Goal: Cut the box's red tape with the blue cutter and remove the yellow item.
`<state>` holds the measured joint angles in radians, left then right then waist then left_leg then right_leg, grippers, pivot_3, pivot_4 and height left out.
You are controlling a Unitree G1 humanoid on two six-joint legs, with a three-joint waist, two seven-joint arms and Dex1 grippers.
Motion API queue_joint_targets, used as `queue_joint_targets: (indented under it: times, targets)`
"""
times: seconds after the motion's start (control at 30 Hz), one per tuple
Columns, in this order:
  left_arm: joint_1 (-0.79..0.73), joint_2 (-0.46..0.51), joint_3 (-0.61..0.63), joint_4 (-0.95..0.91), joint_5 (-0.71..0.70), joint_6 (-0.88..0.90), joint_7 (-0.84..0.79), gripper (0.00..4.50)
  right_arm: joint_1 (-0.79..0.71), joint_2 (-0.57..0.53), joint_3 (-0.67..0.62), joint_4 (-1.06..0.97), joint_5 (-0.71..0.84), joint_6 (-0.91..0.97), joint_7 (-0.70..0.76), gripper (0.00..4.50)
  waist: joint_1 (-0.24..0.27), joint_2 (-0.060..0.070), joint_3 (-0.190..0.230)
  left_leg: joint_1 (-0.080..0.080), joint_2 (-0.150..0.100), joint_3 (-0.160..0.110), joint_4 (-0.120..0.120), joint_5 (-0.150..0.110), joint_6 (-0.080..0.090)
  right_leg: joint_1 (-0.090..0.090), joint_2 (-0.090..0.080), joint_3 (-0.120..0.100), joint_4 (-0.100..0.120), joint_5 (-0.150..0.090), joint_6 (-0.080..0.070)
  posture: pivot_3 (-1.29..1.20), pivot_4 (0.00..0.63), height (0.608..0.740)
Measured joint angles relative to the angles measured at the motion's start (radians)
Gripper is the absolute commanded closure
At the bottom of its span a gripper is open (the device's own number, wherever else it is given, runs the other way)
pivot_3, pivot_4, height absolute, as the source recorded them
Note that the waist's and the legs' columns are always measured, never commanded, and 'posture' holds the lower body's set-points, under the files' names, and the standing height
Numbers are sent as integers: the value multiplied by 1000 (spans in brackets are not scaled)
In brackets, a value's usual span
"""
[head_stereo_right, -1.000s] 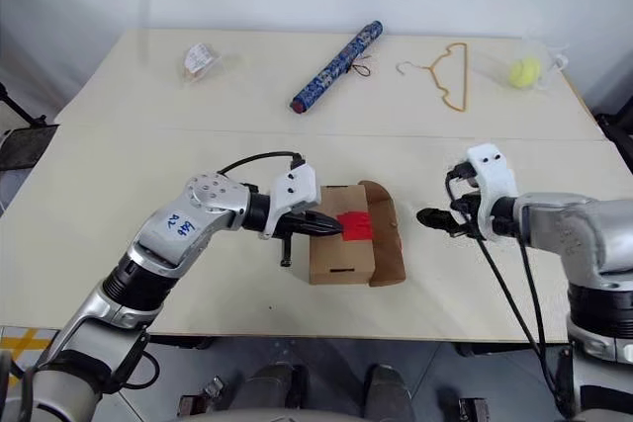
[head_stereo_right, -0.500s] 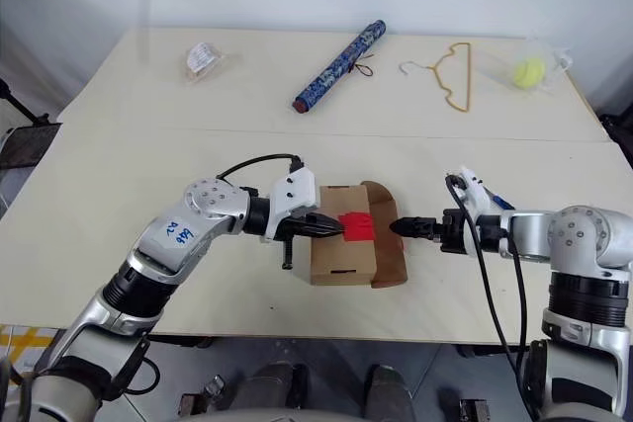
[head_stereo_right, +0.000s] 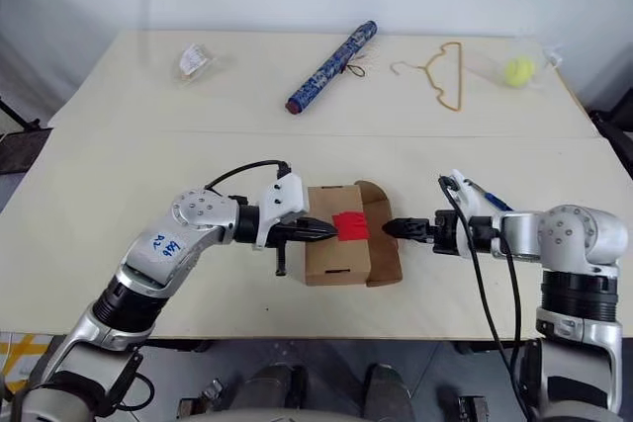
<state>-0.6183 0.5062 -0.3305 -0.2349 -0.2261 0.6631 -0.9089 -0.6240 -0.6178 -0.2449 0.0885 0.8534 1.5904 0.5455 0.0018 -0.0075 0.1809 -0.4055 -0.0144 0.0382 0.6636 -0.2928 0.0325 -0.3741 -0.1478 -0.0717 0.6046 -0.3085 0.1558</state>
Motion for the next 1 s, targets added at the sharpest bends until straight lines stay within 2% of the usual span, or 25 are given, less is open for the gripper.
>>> queue_joint_targets:
  times: [0.03,0.13,0.2,0.9,1.0]
  targets:
    - [0,3,0,-3,-1,2,0,4500,-2,1,6,2,-3,-2,8,44,-3,0,0,0,0,0,0,0,0,0,0,0,0,0,0,0,150,740]
    - [4,7,3,-11,-1,10,1,4500,-12,3,35,16,-19,-20,27,584,-6,0,0,1,1,0,0,0,0,0,0,0,1,0,0,0,150,740]
    - [7,7,5,-18,-2,15,1,4500,-20,10,47,36,-33,-25,37,1175,-6,0,0,1,1,0,0,0,0,0,1,0,1,0,0,0,150,740]
    - [12,15,8,-5,-3,2,-2,4500,-83,67,181,120,-130,-143,168,1175,-34,-2,-3,6,7,2,0,-1,-6,0,4,1,4,0,-5,0,150,740]
    - [12,15,8,-2,-4,-2,-3,4500,-94,67,222,125,-145,-154,201,1819,-34,-2,-3,8,10,2,0,-2,-8,0,3,2,4,-2,-8,0,150,740]
